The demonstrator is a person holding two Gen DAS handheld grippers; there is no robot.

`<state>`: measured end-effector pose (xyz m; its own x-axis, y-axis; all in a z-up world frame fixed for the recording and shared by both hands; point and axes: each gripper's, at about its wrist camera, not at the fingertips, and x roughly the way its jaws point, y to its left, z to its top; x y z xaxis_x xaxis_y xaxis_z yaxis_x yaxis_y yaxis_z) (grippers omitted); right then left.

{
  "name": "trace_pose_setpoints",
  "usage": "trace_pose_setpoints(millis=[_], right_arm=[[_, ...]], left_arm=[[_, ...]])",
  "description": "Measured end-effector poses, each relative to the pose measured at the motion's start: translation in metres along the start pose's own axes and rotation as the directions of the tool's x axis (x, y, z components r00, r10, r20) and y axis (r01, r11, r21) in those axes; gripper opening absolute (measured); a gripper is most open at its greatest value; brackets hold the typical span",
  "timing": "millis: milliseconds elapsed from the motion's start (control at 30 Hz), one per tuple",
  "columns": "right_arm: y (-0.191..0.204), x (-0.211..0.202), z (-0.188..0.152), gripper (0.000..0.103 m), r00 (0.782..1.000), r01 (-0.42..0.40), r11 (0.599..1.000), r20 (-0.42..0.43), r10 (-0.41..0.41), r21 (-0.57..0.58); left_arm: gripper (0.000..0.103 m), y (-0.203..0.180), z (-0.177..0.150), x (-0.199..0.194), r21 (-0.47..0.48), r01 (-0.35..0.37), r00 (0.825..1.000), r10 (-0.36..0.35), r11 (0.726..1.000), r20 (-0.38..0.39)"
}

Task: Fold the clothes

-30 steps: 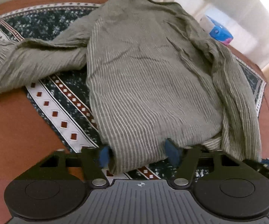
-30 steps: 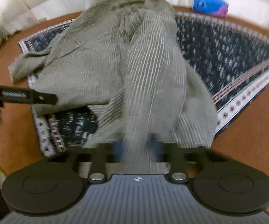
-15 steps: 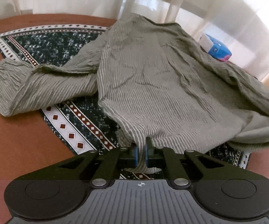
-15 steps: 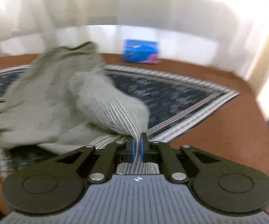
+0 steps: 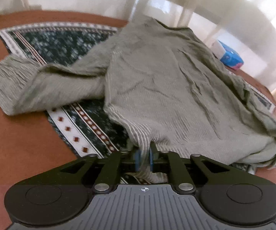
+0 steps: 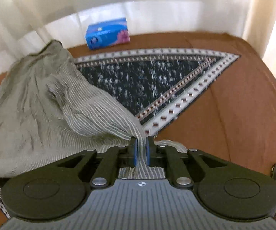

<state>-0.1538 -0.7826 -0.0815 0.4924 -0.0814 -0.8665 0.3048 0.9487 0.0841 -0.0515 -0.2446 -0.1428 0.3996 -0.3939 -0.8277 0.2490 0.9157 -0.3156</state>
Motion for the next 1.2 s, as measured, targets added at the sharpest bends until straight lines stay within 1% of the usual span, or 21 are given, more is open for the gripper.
trace_pose_setpoints(millis=[33,67,100,133,167,200,233,300,333,400,433,500,533,567,600,633,667,767,867,1033,1200], right_arm=[[0.000,0.001,-0.004,0.014,1.000,-0.007,1.000,-0.006,0.007,0.003],[-0.001,0.000,-0.007,0.021,1.000,-0.013,1.000,-0.005,0.013,0.005],[0.000,-0.001,-0.011,0.036,1.000,-0.013,1.000,0.000,0.013,0.006],[0.000,-0.002,-0.015,0.045,1.000,-0.006,1.000,0.005,0.006,0.004],[0.001,-0.004,-0.019,0.058,1.000,0.000,1.000,0.011,0.000,0.000],[0.002,-0.005,-0.023,0.061,1.000,0.007,1.000,0.014,-0.006,-0.010],[0.002,-0.004,-0.024,0.061,1.000,0.009,1.000,0.009,-0.008,-0.024],[0.003,-0.001,-0.029,0.061,1.000,0.026,0.998,-0.014,-0.027,-0.056],[0.004,0.000,-0.032,0.061,0.999,0.036,0.997,-0.025,-0.038,-0.071],[0.003,0.005,-0.035,0.061,0.997,0.070,0.993,-0.037,-0.074,-0.095],[0.002,0.008,-0.037,0.061,0.995,0.082,0.992,-0.044,-0.086,-0.099],[-0.003,0.014,-0.040,0.061,0.994,0.086,0.992,-0.065,-0.092,-0.095],[-0.005,0.017,-0.041,0.060,0.994,0.076,0.993,-0.078,-0.083,-0.089],[-0.008,0.019,-0.041,0.042,0.994,0.060,0.995,-0.087,-0.067,-0.079],[-0.010,0.016,-0.040,0.018,0.995,0.044,0.997,-0.088,-0.049,-0.062],[-0.012,0.014,-0.039,0.014,0.996,0.028,0.999,-0.089,-0.032,-0.045],[-0.013,0.011,-0.038,0.014,0.996,0.013,0.999,-0.086,-0.016,-0.029],[-0.012,-0.007,-0.031,0.002,0.999,0.015,0.999,-0.042,-0.016,-0.041],[-0.014,-0.019,-0.021,0.001,0.999,0.029,0.998,-0.012,-0.030,-0.064],[-0.023,-0.026,-0.003,0.000,0.994,0.105,0.992,0.049,-0.102,-0.069],[-0.031,-0.025,0.013,0.000,0.973,0.214,0.973,0.108,-0.204,-0.089]], left_arm=[[0.043,0.000,-0.001,0.001,0.003,0.003,1.000,-0.003,1.000,-0.003],[0.057,-0.001,-0.002,0.001,0.007,0.007,1.000,-0.007,1.000,-0.006],[0.061,-0.001,-0.003,0.001,0.010,0.018,1.000,-0.018,1.000,-0.008],[0.064,-0.001,-0.004,0.001,0.011,0.032,0.999,-0.031,0.999,-0.010],[0.065,-0.002,-0.005,0.002,0.015,0.045,0.999,-0.044,0.999,-0.015],[0.067,-0.004,-0.006,0.003,0.020,0.051,0.999,-0.050,0.999,-0.021],[0.069,-0.005,-0.007,0.004,0.025,0.054,0.998,-0.053,0.998,-0.028],[0.069,-0.009,-0.008,0.009,0.039,0.053,0.998,-0.051,0.998,-0.040],[0.066,-0.010,-0.009,0.011,0.044,0.054,0.998,-0.052,0.998,-0.046],[0.036,-0.012,-0.010,0.014,0.051,0.059,0.997,-0.056,0.997,-0.058],[0.012,-0.012,-0.011,0.016,0.055,0.062,0.996,-0.058,0.997,-0.063],[0.001,-0.010,-0.011,0.014,0.051,0.045,0.998,-0.042,0.998,-0.053],[0.000,-0.008,-0.011,0.011,0.043,0.032,0.999,-0.031,0.999,-0.041],[0.000,-0.006,-0.010,0.007,0.035,0.020,0.999,-0.019,0.999,-0.029],[0.000,-0.004,-0.010,0.004,0.028,0.008,1.000,-0.007,1.000,-0.017],[0.000,0.001,-0.008,-0.001,0.010,-0.001,1.000,0.001,1.000,0.000],[0.000,0.006,-0.007,-0.007,-0.013,-0.008,1.000,0.008,1.000,0.020],[0.000,0.022,0.000,-0.026,-0.062,-0.018,0.997,0.022,0.998,0.074],[0.000,0.025,0.007,-0.033,-0.057,-0.053,0.993,0.058,0.997,0.100],[0.000,0.027,0.015,-0.042,-0.056,-0.088,0.986,0.095,0.995,0.137],[0.000,0.037,0.019,-0.051,-0.061,-0.124,0.979,0.132,0.990,0.155]])
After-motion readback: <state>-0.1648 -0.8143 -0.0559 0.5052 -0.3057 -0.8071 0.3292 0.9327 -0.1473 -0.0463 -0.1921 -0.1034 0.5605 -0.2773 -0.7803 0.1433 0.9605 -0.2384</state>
